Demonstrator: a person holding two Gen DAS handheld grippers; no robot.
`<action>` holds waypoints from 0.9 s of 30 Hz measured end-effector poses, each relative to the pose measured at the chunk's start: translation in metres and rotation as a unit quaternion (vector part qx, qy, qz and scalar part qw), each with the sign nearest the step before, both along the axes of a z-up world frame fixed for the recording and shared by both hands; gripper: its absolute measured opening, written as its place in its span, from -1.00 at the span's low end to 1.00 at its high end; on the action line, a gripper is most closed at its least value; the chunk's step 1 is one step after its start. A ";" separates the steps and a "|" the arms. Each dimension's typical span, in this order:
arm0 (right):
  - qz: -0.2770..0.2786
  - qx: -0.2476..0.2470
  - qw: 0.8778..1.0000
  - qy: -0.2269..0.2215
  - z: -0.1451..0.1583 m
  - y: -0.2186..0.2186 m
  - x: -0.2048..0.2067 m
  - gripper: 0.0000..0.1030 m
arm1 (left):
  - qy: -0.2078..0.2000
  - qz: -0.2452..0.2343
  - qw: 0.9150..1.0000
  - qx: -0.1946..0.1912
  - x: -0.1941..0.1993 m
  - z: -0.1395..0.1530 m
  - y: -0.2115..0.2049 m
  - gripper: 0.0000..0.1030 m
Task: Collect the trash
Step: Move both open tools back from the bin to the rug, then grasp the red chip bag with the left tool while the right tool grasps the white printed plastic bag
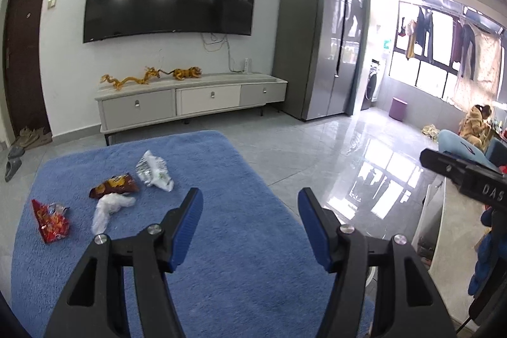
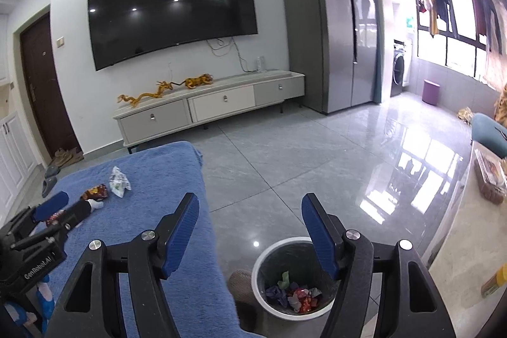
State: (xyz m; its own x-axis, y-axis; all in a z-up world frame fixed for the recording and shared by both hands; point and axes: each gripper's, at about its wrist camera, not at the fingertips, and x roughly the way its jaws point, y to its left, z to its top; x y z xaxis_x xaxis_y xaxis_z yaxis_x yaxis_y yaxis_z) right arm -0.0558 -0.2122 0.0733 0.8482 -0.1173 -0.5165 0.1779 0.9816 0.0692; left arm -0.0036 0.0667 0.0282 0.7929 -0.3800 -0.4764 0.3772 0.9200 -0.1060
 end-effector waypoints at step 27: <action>0.231 0.024 0.970 0.078 -0.079 0.177 0.217 0.42 | 0.091 0.249 0.964 -0.009 0.134 -0.115 0.264 0.69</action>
